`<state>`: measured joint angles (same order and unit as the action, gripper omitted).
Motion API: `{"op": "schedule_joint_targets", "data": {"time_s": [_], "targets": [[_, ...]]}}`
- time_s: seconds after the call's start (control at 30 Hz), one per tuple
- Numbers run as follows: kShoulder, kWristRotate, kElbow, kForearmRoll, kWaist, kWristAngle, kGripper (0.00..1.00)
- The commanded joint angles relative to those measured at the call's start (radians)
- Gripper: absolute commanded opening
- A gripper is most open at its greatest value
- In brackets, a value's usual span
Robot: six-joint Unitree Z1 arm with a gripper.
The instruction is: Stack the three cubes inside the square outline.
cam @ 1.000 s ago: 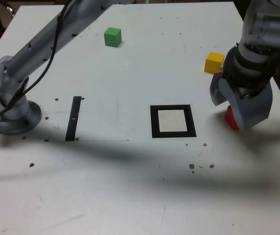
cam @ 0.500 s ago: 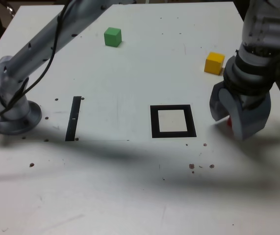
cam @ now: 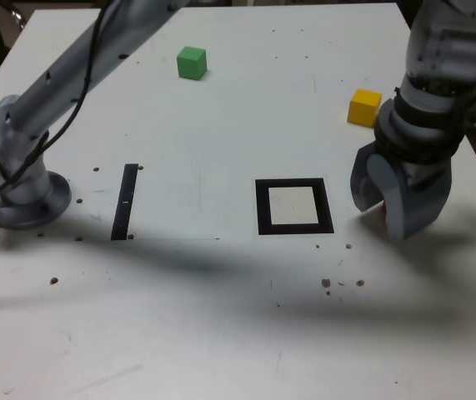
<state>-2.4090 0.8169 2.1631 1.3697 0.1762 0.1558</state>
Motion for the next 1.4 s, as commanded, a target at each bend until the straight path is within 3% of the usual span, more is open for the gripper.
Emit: {"op": "schedule_joint_targets", "data": {"time_s": [0.0,0.23,0.43,0.57,0.8,1.03,1.37], "targets": [[0.047,-0.023,-0.027,0.002,-0.001,0.002,0.15],[0.249,-0.193,-0.162,-0.001,-0.001,-0.004,0.15],[0.458,-0.432,-0.4,-0.077,-0.001,-0.015,0.15],[0.531,-0.576,-0.531,-0.109,-0.001,-0.027,0.15],[0.557,-0.787,-0.669,-0.143,-0.001,-0.027,0.15],[0.539,-0.94,-0.747,-0.256,0.011,-0.049,0.15],[0.503,-0.983,-0.812,-0.37,0.016,-0.113,0.15]]}}
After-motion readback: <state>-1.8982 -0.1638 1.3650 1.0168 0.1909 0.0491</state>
